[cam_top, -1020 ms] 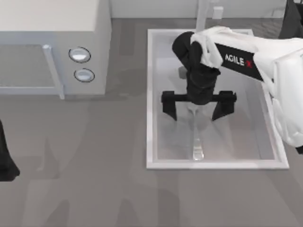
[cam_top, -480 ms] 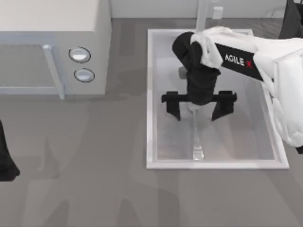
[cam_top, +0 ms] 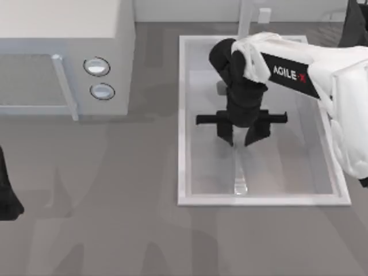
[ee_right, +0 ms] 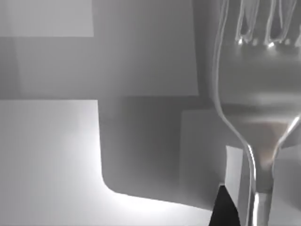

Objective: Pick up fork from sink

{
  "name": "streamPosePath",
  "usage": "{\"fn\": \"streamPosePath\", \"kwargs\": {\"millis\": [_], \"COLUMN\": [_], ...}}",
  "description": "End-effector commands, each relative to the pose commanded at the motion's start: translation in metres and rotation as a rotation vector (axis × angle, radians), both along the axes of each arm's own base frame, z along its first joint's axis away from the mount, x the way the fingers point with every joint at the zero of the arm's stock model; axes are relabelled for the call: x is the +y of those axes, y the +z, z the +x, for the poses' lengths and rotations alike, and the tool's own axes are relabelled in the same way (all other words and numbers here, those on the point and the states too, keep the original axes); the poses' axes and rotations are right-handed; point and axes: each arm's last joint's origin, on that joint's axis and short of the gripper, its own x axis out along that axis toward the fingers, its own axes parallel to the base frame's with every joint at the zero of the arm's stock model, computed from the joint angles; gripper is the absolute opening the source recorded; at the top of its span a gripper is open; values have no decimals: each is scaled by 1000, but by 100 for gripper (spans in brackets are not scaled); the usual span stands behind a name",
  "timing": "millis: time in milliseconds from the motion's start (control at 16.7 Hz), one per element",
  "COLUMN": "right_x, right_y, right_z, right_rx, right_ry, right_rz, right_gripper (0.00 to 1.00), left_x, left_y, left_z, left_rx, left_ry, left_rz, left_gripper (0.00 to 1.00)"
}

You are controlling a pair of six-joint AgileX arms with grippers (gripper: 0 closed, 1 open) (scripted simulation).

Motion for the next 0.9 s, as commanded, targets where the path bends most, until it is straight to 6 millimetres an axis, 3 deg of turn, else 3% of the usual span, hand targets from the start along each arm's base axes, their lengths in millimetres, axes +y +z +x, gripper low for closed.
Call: {"fn": "streamPosePath", "kwargs": {"millis": [480,540,720,900], "right_x": [0,-1,0,3], "right_y": [0,23,29,54], "right_z": [0,4,6,11], "right_rx": [0,-42,-35,-25], "right_ry": [0,7,7,7], "right_rz": [0,0,-3,-8], "right_gripper": [0,0,0,0], "left_x": [0,0,0,0], "left_y": [0,0,0,0], "left_z": [0,0,0,0], "left_rx": [0,0,0,0], "left_ry": [0,0,0,0], "left_rz": [0,0,0,0], "left_gripper": [100,100,100,100]}}
